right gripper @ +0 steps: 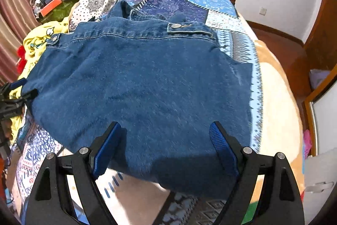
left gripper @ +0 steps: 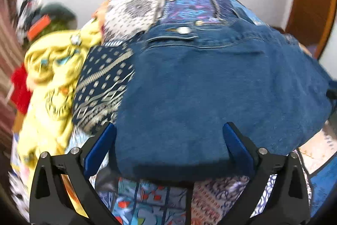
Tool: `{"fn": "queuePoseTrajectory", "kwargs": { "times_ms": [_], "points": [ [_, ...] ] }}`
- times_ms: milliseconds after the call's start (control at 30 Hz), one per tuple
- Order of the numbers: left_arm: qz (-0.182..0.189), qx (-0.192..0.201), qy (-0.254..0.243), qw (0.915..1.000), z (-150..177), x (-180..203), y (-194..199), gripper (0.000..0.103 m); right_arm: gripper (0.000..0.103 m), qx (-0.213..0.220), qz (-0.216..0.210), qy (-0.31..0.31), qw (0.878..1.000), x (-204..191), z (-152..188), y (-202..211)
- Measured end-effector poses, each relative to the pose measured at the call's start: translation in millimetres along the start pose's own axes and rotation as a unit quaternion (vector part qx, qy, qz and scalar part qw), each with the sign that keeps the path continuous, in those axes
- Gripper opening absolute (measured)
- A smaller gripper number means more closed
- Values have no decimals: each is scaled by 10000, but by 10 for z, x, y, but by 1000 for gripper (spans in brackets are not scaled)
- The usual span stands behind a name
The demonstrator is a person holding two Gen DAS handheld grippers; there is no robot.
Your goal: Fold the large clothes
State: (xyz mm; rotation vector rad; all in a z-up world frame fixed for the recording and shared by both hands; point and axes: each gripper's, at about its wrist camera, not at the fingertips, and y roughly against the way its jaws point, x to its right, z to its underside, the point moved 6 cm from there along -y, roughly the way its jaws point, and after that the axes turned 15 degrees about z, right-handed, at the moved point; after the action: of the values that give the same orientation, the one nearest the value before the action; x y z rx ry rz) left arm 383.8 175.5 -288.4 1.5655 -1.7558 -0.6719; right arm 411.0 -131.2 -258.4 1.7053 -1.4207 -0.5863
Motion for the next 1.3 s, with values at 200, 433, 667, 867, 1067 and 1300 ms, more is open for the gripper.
{"fn": "queuePoseTrajectory", "kwargs": {
  "times_ms": [200, 433, 667, 867, 1067, 1300],
  "points": [
    [171, -217, 1193, 9925, 262, -466, 150, 103, 92, -39, 636, -73, 9979, 133, 125, 53],
    [1219, 43, 2151, 9689, 367, -475, 367, 103, 95, -223, 531, -741, 9956, 353, 254, 165],
    [2817, -94, 3293, 9012, 542, -240, -35, 101, 96, -22, 316, -1011, 9944, 288, 199, 306],
    [2952, 15, 3374, 8939, 413, -177, -391, 82, 96, 17, 161, -933, 9955, 150, 161, 291],
    [2851, 141, 3406, 8958, 161, -210, -718, 72, 96, -124, 104, -892, 9959, 43, 150, 240],
    [2584, 752, 3058, 9133, -68, -165, -281, 26, 96, -66, 197, -567, 9982, -174, 13, 329]
  ]
}}
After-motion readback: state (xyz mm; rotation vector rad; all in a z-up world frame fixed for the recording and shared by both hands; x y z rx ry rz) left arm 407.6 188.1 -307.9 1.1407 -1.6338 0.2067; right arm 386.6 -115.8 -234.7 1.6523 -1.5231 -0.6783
